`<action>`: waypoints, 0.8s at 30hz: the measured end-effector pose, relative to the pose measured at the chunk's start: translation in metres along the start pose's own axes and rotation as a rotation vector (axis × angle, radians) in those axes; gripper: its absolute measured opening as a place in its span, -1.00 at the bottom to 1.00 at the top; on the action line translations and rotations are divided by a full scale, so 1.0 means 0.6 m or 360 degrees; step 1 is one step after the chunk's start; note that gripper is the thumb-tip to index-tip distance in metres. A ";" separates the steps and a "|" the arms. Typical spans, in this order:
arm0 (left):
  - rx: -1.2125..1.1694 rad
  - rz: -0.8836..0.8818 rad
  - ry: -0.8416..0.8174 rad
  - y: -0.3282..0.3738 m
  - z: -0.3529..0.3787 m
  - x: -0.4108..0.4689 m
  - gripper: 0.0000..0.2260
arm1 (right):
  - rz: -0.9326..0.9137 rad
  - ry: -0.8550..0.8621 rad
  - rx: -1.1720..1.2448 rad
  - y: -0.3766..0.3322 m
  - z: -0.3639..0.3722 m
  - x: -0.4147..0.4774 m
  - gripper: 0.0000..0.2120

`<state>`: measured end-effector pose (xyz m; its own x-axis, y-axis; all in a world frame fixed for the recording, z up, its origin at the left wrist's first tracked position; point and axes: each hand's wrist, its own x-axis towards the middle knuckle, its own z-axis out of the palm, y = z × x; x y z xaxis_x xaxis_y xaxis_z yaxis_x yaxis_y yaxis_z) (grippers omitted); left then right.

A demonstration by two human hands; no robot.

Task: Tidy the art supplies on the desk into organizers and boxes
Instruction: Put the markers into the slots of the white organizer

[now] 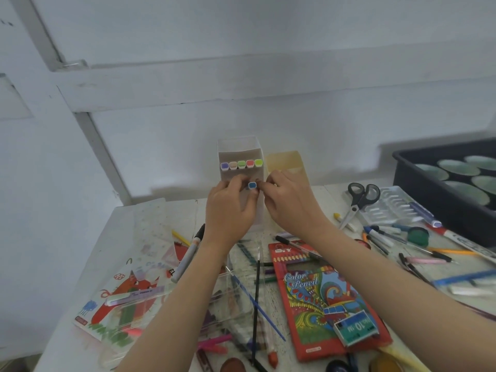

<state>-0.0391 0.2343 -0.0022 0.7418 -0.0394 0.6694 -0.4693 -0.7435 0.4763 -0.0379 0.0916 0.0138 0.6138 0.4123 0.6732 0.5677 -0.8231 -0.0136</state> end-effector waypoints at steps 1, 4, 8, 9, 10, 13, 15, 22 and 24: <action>-0.0045 -0.0046 0.0004 0.000 0.001 -0.001 -0.83 | 0.0004 -0.0009 -0.0007 0.000 -0.001 -0.001 -0.83; 0.0026 -0.0078 0.0073 0.006 0.003 0.002 -0.86 | 0.0021 -0.0023 -0.0006 0.001 -0.001 -0.002 -0.81; 0.0239 -0.0051 0.0191 0.013 0.004 0.005 -0.91 | 0.0022 -0.0020 0.0015 0.000 -0.002 -0.005 -0.78; 0.0245 -0.0074 0.0194 0.014 0.006 0.005 -0.91 | 0.0022 -0.0016 0.0021 -0.001 -0.002 -0.006 -0.78; 0.0245 -0.0102 0.0196 0.013 0.007 0.004 -0.91 | 0.0020 -0.0012 0.0030 -0.002 -0.003 -0.006 -0.77; 0.0261 -0.0163 0.0199 0.015 0.011 0.006 -0.88 | 0.0026 -0.0004 0.0046 -0.003 -0.004 -0.007 -0.76; 0.0294 -0.0198 0.0197 0.017 0.013 0.006 -0.85 | 0.0034 -0.0012 0.0052 -0.004 -0.004 -0.006 -0.76; 0.0315 -0.0286 0.0166 0.021 0.016 0.003 -0.81 | 0.0044 -0.0053 0.0078 -0.005 -0.008 -0.009 -0.73; 0.0270 -0.0322 0.0164 0.022 0.014 0.003 -0.81 | 0.0033 -0.0081 0.0062 -0.006 -0.011 -0.010 -0.72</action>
<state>-0.0399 0.2187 0.0006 0.7557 0.1829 0.6288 -0.2230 -0.8309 0.5098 -0.0470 0.0895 0.0146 0.6522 0.4153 0.6341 0.5748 -0.8163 -0.0566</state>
